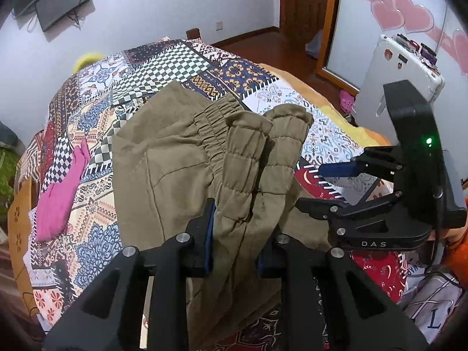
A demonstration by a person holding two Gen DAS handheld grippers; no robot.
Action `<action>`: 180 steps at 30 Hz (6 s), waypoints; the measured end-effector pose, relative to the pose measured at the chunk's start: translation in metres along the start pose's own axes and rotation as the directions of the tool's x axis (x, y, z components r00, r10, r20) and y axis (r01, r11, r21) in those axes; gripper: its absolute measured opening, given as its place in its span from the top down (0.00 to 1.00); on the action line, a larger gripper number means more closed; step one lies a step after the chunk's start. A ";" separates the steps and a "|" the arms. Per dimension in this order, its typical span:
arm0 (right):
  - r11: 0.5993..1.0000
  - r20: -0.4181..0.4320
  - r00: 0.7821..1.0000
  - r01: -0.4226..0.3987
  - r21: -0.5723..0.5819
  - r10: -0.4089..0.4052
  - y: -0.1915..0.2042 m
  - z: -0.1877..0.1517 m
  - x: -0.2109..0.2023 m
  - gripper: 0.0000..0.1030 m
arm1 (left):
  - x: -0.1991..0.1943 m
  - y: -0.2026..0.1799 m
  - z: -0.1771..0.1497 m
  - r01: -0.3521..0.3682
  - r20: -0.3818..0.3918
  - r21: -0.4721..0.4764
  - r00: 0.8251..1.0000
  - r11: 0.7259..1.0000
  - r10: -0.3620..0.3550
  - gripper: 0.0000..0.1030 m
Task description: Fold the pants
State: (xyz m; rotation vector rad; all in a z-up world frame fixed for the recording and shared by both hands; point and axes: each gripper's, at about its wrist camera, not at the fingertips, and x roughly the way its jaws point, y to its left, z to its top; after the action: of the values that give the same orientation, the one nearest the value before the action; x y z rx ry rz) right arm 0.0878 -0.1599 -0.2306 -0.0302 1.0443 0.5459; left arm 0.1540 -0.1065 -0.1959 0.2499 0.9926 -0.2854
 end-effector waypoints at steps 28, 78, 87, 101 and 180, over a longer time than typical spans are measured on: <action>0.998 0.169 0.984 0.058 -0.006 -0.056 -0.005 0.021 -0.068 0.48 | -0.020 0.045 -0.022 0.029 0.000 -0.135 1.000 0.990 -0.029 0.24; 0.999 0.016 1.000 0.012 0.041 -0.013 -0.021 0.034 0.013 0.38 | 0.139 0.199 0.065 0.080 -0.073 -0.308 0.992 0.948 -0.107 0.46; 0.998 0.057 0.998 0.039 0.045 -0.041 -0.023 0.045 0.005 0.38 | 0.144 0.199 0.072 0.107 -0.054 -0.309 0.990 0.945 -0.130 0.83; 0.998 0.160 0.985 0.068 0.020 -0.070 -0.010 0.051 -0.037 0.36 | 0.065 0.213 0.025 -0.028 -0.016 -0.370 1.000 0.929 0.023 0.89; 0.993 0.087 0.991 0.105 -0.050 -0.100 0.009 0.078 0.027 0.59 | 0.024 0.214 -0.039 -0.029 -0.029 -0.397 0.999 0.917 0.019 0.53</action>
State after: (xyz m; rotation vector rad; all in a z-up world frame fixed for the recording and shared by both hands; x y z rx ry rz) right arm 0.1573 -0.1191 -0.2103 -0.1075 0.9402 0.4782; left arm 0.2098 0.1036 -0.2206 -0.1067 1.0480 -0.0529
